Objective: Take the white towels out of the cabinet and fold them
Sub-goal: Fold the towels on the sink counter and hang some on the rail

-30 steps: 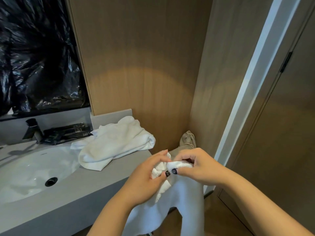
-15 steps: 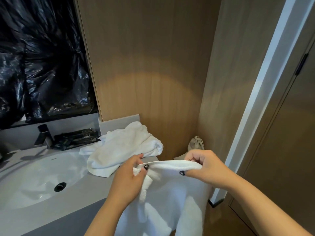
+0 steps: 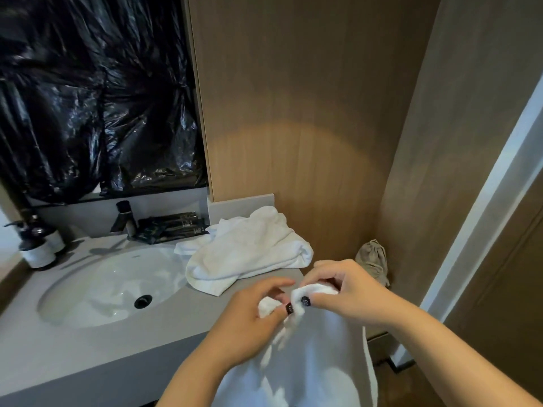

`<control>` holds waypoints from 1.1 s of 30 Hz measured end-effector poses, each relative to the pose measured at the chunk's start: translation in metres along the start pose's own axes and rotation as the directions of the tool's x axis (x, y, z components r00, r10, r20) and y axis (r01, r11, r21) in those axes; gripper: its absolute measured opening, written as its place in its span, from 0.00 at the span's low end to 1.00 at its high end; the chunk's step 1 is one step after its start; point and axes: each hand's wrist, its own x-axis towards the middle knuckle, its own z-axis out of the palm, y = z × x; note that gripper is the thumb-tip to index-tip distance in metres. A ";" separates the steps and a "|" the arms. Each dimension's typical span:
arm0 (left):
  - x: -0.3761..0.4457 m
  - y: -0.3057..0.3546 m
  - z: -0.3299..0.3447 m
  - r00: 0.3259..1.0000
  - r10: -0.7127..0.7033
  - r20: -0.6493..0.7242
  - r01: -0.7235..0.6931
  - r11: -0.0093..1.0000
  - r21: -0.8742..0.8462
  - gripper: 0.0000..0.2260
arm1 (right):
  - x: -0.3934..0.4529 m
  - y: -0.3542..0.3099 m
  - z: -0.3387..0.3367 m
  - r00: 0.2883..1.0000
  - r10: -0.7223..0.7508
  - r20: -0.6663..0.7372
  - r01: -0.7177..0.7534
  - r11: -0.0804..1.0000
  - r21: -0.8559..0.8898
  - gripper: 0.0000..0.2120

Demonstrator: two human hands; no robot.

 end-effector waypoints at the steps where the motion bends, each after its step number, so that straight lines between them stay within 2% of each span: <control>1: 0.000 0.001 0.001 0.999 -0.029 -0.027 0.029 1.000 -0.001 0.12 | 0.003 0.000 0.003 1.000 -0.011 -0.016 0.011 1.000 -0.019 0.09; 4: -0.002 -0.002 -0.001 0.992 -0.078 -0.098 0.079 0.997 0.013 0.07 | 0.003 0.003 0.003 0.998 -0.003 -0.065 0.001 1.000 -0.031 0.08; 8: -0.005 -0.003 0.004 0.995 -0.079 -0.063 0.073 0.994 -0.084 0.09 | -0.003 0.005 0.001 0.996 0.008 -0.084 -0.011 0.999 -0.033 0.05; 10: -0.004 -0.003 0.010 0.990 -0.093 -0.109 0.084 0.993 -0.084 0.11 | -0.005 0.003 0.002 0.995 0.009 -0.096 -0.010 1.000 -0.006 0.02; 13: -0.001 -0.004 0.011 0.963 -0.040 -0.268 0.043 0.999 0.003 0.10 | -0.009 0.003 0.000 0.994 0.048 -0.099 -0.049 0.999 -0.006 0.02; 17: 0.005 -0.003 -0.005 0.912 0.160 -0.378 -0.065 0.965 0.253 0.09 | -0.010 0.001 -0.012 0.992 0.103 -0.077 -0.108 0.992 -0.064 0.05; 19: 0.010 -0.007 -0.012 0.893 0.160 -0.420 -0.041 0.959 0.280 0.08 | -0.010 -0.003 -0.020 0.994 0.108 -0.036 -0.111 0.989 -0.099 0.05; 22: 0.013 -0.016 -0.016 0.881 0.111 -0.460 0.010 0.967 0.253 0.09 | -0.013 -0.003 -0.032 0.983 0.177 0.041 -0.162 0.957 -0.239 0.06; 25: 0.012 -0.021 -0.013 0.893 0.065 -0.445 0.034 0.977 0.212 0.10 | -0.019 0.003 -0.037 0.972 0.234 -0.004 -0.223 0.920 -0.323 0.05; 27: 0.012 -0.020 -0.007 0.899 0.064 -0.433 0.030 0.978 0.207 0.11 | -0.021 0.004 -0.035 0.979 0.191 -0.071 -0.203 0.918 -0.342 0.05; 29: 0.013 -0.014 -0.001 0.914 0.084 -0.398 -0.009 0.982 0.188 0.10 | -0.021 0.002 -0.032 0.984 0.122 -0.130 -0.154 0.950 -0.272 0.05; 33: 0.017 0.001 0.018 0.972 0.166 -0.168 -0.139 0.977 0.162 0.12 | -0.015 -0.007 -0.024 0.983 0.014 -0.180 -0.051 0.978 -0.202 0.05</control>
